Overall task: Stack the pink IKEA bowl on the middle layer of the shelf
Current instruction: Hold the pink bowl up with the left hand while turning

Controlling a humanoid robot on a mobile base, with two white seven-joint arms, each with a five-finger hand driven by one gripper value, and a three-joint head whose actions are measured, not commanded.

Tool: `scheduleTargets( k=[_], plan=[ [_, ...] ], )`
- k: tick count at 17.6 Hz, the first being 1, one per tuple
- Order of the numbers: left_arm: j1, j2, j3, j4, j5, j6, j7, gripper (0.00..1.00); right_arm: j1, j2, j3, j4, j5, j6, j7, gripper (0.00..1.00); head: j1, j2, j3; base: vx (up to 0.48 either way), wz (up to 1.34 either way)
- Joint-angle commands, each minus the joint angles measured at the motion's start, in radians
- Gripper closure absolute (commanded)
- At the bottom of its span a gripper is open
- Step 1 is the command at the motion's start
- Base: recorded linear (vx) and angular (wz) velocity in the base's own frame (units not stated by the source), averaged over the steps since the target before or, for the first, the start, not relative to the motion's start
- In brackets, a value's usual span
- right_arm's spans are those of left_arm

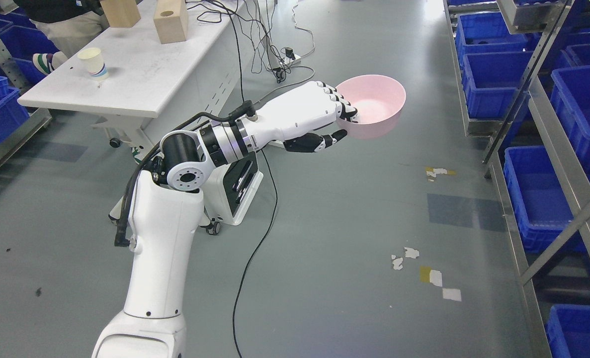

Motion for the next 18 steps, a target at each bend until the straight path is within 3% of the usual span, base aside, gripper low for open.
scheduleTargets(
  k=[1, 18],
  plan=[
    [0.0, 0.017, -0.006, 0.0, -0.001, 0.0, 0.0, 0.99, 0.023, -0.018, 0.0, -0.017, 0.0, 0.001, 0.0, 0.0, 0.0, 0.0, 0.0, 0.353, -0.07],
    [-0.008, 0.017, -0.003, -0.002, 0.002, 0.0, 0.0, 0.99, 0.023, -0.018, 0.0, -0.017, 0.0, 0.001, 0.0, 0.0, 0.0, 0.0, 0.0, 0.337, -0.03]
  ],
)
